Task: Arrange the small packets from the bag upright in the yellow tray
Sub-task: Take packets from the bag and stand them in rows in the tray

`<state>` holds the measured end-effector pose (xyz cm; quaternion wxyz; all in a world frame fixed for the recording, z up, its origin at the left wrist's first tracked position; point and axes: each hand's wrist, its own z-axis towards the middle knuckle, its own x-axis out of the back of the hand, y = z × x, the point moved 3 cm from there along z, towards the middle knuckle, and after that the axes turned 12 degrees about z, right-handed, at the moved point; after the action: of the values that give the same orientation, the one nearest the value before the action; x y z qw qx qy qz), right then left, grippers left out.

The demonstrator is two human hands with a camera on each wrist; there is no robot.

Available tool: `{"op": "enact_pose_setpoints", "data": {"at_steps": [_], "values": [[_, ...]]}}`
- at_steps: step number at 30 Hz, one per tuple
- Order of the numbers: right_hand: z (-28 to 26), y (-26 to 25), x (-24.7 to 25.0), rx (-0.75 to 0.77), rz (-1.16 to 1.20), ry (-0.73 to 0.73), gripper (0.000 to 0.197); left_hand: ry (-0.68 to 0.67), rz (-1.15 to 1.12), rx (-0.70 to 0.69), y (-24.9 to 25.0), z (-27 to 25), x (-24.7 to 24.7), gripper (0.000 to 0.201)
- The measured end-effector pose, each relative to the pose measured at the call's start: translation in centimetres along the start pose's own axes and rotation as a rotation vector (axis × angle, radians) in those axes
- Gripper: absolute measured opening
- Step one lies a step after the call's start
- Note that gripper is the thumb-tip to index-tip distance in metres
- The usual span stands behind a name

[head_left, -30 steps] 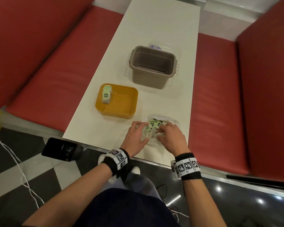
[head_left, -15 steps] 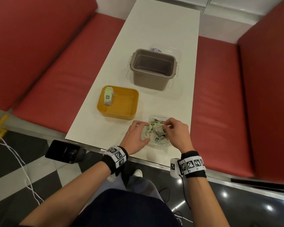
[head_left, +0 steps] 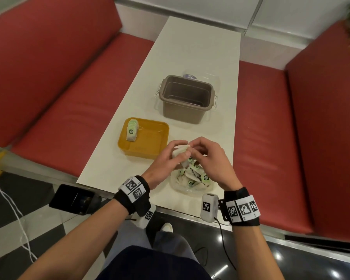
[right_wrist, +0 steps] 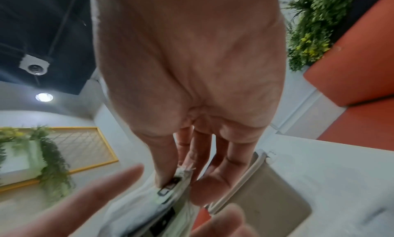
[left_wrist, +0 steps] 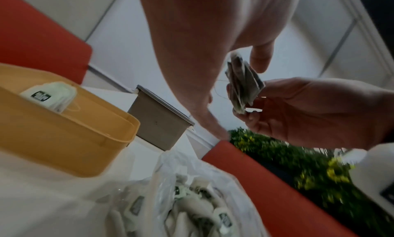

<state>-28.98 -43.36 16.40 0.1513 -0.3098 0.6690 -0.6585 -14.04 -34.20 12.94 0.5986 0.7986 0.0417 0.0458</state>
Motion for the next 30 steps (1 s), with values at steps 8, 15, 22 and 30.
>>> {"op": "enact_pose_setpoints", "data": {"at_steps": [8, 15, 22, 30], "values": [[2.5, 0.0, -2.7, 0.071, -0.102, 0.060, 0.006, -0.016, -0.146, 0.034, -0.6, -0.5, 1.7, 0.032], [4.2, 0.2, -5.5, -0.055, 0.106, 0.120, 0.021, 0.188, -0.186, -0.029, -1.4, -1.1, 6.0, 0.031], [7.1, -0.1, -10.0, -0.030, 0.214, 0.093, 0.008, 0.236, -0.248, -0.017, -2.0, -1.0, 10.8, 0.030], [13.5, 1.3, -15.0, -0.006, -0.167, 0.112, 0.005, 0.450, -0.231, 0.164, -4.9, -1.6, 21.1, 0.017]]}}
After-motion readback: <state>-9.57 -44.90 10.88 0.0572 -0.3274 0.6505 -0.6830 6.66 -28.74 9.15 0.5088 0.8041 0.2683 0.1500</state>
